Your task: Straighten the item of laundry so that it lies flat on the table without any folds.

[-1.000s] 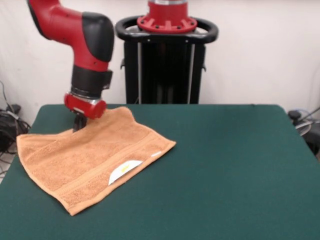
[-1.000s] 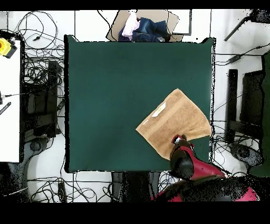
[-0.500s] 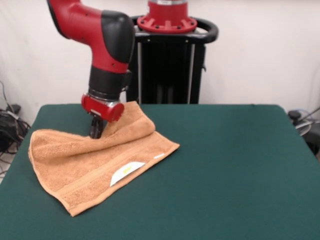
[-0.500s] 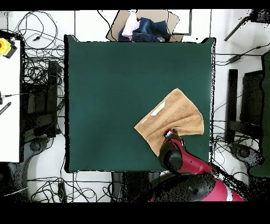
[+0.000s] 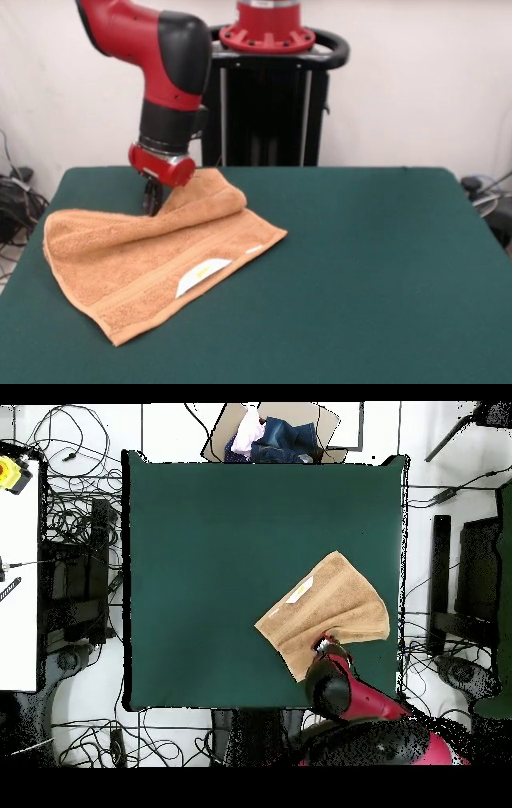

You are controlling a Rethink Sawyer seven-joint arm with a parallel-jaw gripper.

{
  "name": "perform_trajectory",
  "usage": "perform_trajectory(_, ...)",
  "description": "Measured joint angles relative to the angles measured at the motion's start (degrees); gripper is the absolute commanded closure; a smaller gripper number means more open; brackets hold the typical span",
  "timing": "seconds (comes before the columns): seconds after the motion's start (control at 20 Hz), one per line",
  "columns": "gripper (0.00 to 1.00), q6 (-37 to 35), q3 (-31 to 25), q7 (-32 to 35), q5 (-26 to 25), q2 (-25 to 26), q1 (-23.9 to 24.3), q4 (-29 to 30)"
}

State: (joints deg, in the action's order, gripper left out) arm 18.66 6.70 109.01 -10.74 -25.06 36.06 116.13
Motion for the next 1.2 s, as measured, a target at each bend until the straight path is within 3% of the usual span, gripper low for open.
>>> perform_trajectory(0.4,1.0,0.8,-0.1,0.0,-4.8,3.7,5.7,-0.2)
perform_trajectory(0.75,1.0,6.0,-0.1,0.0,-10.1,4.7,7.1,-0.1)
perform_trajectory(1.2,1.0,7.7,0.2,0.0,-10.6,5.0,7.1,0.1)
